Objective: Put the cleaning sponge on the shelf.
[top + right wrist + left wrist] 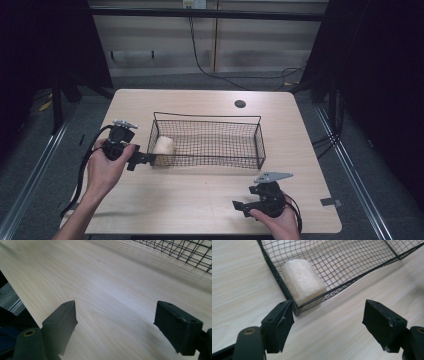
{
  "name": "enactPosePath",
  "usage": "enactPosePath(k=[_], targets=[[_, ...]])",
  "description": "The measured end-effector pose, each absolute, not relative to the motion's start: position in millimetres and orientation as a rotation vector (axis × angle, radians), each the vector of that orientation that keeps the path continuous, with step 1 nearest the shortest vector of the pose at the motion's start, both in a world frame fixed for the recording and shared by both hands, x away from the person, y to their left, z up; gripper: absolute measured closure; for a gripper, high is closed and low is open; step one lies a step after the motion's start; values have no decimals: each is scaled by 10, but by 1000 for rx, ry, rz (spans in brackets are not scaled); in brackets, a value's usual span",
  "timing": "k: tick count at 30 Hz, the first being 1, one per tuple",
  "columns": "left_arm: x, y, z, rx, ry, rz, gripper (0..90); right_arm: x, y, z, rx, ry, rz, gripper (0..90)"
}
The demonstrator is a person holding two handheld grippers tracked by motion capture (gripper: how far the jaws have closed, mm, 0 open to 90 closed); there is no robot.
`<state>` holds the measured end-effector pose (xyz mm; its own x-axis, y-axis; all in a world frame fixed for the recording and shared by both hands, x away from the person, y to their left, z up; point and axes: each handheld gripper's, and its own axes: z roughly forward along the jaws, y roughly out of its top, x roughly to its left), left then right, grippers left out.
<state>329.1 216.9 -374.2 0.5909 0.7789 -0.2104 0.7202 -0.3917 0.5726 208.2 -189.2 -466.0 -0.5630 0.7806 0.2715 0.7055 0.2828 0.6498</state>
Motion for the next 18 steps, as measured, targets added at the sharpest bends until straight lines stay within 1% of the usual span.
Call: enactPosePath(k=[6, 7, 11, 14, 18], targets=[[3134, 2386, -3793, 2139, 1203, 138, 242, 2090, -1896, -4667, 1419, 2436, 1147, 174], [3134, 2386, -3793, 2139, 1203, 138, 241, 2090, -1894, -4667, 1418, 2437, 1147, 174], [2918, 2454, -3822, 2131, 1179, 152, 240, 2095, -1888, -4673, 1416, 2439, 1145, 174], [2810, 2478, -3880, 2095, 1187, 155, 237, 2094, -1878, -4674, 1419, 2439, 1145, 174], [2703, 2545, -3975, 2096, 1194, 167, 233, 2100, -1874, -4679, 1421, 2439, 1144, 174]])
